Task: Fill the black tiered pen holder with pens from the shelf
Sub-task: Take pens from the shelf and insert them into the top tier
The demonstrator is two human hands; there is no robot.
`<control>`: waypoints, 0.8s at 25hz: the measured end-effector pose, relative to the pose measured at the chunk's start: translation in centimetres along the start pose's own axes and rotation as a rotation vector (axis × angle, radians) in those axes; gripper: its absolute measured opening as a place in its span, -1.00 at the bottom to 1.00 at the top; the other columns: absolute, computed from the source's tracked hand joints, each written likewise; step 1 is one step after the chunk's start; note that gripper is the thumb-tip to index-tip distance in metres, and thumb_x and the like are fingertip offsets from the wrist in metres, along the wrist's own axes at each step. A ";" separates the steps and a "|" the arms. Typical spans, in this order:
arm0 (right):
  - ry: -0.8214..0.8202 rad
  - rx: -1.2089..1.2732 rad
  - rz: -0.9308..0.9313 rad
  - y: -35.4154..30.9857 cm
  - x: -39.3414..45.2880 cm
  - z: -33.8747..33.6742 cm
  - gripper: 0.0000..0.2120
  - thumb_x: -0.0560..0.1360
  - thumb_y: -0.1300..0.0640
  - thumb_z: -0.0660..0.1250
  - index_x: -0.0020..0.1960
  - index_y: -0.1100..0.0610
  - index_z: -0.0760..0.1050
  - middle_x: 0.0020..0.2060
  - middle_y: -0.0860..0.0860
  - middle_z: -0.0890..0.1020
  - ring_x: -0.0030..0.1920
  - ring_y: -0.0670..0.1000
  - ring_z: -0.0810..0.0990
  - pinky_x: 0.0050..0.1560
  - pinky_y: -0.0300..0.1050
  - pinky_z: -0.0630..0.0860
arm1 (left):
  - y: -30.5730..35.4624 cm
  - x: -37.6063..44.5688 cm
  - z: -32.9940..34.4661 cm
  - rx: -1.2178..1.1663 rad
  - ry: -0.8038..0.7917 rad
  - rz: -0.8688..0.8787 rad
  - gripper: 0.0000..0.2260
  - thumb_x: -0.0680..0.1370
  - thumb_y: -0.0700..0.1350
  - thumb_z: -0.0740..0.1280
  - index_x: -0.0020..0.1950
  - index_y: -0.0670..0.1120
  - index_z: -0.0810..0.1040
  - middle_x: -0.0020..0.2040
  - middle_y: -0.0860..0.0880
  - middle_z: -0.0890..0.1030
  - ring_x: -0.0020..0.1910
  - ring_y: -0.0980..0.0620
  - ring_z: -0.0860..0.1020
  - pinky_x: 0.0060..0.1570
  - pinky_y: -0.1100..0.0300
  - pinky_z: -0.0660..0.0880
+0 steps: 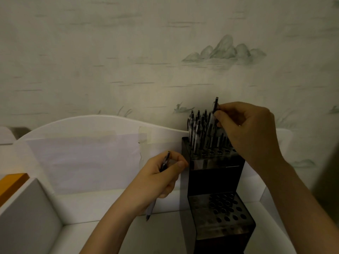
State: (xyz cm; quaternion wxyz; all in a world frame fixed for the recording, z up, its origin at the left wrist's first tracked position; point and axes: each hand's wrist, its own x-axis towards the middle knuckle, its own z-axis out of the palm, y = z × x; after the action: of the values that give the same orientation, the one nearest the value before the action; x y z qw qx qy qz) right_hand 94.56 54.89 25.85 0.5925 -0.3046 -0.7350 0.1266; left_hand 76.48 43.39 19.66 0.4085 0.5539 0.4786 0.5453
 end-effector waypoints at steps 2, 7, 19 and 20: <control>-0.037 -0.022 0.000 0.2 0.0 0.3 -0.88 0.49 0.14 0.44 0.02 0.09 0.67 -0.27 -0.15 0.67 -0.26 -0.18 0.67 -0.11 -0.25 0.63 | 0.0 0.0 0.0 -0.002 0.000 -0.003 -0.88 0.64 -0.20 0.20 0.01 -0.21 0.50 -0.51 0.02 0.34 -0.59 0.11 0.22 -0.57 0.28 0.12; -0.174 -0.044 0.099 1.2 -0.9 1.1 -0.87 0.43 0.14 0.50 -0.02 0.09 0.68 -0.28 -0.12 0.68 -0.28 -0.18 0.66 -0.11 -0.28 0.62 | 0.0 0.2 0.1 0.008 0.004 0.008 -0.88 0.64 -0.19 0.21 0.02 -0.21 0.49 -0.52 0.03 0.35 -0.59 0.10 0.22 -0.55 0.25 0.13; -0.040 0.023 0.046 0.3 -4.5 -0.3 -0.88 0.40 0.04 0.51 -0.10 0.04 0.64 -0.30 -0.19 0.65 -0.26 -0.17 0.64 -0.22 -0.39 0.55 | -0.2 0.5 1.5 0.191 0.078 0.092 -0.92 0.56 -0.19 0.34 0.04 -0.12 0.49 -0.35 -0.07 0.40 -0.42 0.09 0.36 -0.41 0.28 0.35; -0.070 0.065 0.044 -0.1 -5.2 -0.3 -0.88 0.40 0.00 0.49 -0.12 0.02 0.65 -0.33 -0.19 0.65 -0.27 -0.15 0.64 -0.24 -0.37 0.56 | -0.2 0.5 1.7 0.221 0.072 0.100 -0.91 0.56 -0.18 0.34 0.04 -0.11 0.49 -0.34 -0.08 0.40 -0.41 0.09 0.36 -0.39 0.28 0.35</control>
State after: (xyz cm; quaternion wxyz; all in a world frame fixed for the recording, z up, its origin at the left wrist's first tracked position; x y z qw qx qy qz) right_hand 95.39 51.65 21.91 0.5730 -0.2964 -0.7440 0.1739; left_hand 78.10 44.03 19.43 0.2997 0.5986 0.5219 0.5286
